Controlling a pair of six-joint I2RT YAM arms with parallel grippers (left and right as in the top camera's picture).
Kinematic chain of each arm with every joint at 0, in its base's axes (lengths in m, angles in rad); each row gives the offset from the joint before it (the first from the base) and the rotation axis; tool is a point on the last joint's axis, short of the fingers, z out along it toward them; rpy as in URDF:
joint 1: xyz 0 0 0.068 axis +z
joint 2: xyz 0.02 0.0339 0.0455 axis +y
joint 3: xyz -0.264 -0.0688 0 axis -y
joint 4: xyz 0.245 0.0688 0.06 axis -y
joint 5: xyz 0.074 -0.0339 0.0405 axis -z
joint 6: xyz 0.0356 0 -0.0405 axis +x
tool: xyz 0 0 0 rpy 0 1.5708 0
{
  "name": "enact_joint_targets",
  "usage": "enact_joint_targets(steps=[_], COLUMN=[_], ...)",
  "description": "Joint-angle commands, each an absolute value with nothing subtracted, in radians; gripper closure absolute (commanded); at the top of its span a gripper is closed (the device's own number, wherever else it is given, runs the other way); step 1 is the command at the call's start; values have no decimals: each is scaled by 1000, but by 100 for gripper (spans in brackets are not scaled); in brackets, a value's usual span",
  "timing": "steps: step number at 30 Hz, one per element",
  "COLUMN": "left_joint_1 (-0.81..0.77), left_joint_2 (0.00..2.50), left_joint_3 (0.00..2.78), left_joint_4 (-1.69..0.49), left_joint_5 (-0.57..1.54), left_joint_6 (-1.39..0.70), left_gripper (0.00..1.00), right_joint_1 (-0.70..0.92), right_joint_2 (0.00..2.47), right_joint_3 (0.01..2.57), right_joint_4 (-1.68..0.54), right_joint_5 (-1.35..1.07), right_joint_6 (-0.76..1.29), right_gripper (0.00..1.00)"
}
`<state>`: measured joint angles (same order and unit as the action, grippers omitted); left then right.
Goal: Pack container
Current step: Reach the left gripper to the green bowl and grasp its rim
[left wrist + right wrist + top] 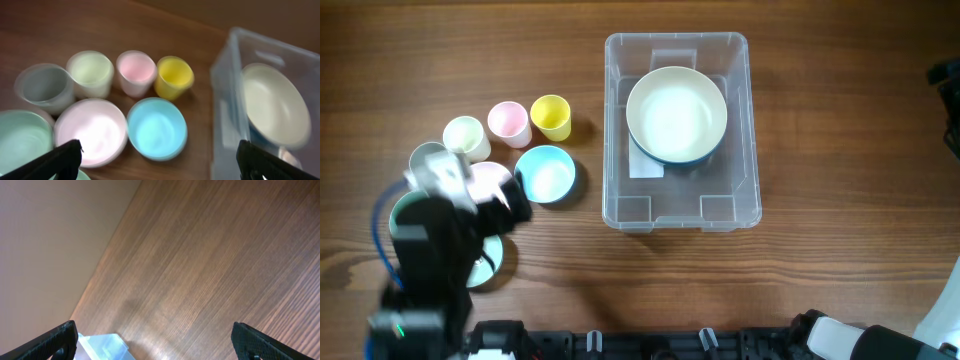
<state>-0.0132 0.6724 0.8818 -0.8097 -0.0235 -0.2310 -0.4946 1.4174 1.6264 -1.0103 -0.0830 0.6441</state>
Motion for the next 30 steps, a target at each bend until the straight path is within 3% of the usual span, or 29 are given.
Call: enact_joint_targets(steps=[1, 6, 9, 13, 23, 30], left_joint_1=[64, 77, 128, 243, 386, 471], left_joint_2=[915, 1100, 1153, 1184, 1067, 1013], left_joint_3=[1186, 1380, 1378, 1357, 1077, 961], left_joint_4=[-933, -1121, -1280, -1435, -1401, -1351], left_joint_5=[-4, -44, -146, -139, -114, -106], left_joint_6=[-242, -273, -579, -671, -698, -934], left_gripper=[0, 0, 0, 0, 0, 0], right_joint_1=[-495, -495, -495, -495, -495, -495], right_joint_2=[1423, 1423, 1423, 1423, 1423, 1423], right_joint_3=[1629, 1629, 1629, 1629, 1629, 1629], right_joint_4=[-1010, -1010, -1010, -1010, -1010, -1010], right_joint_5=[-91, -91, -91, -91, -91, -91], right_joint_6=[657, 658, 658, 658, 658, 658], right_gripper=[0, 0, 0, 1, 1, 0])
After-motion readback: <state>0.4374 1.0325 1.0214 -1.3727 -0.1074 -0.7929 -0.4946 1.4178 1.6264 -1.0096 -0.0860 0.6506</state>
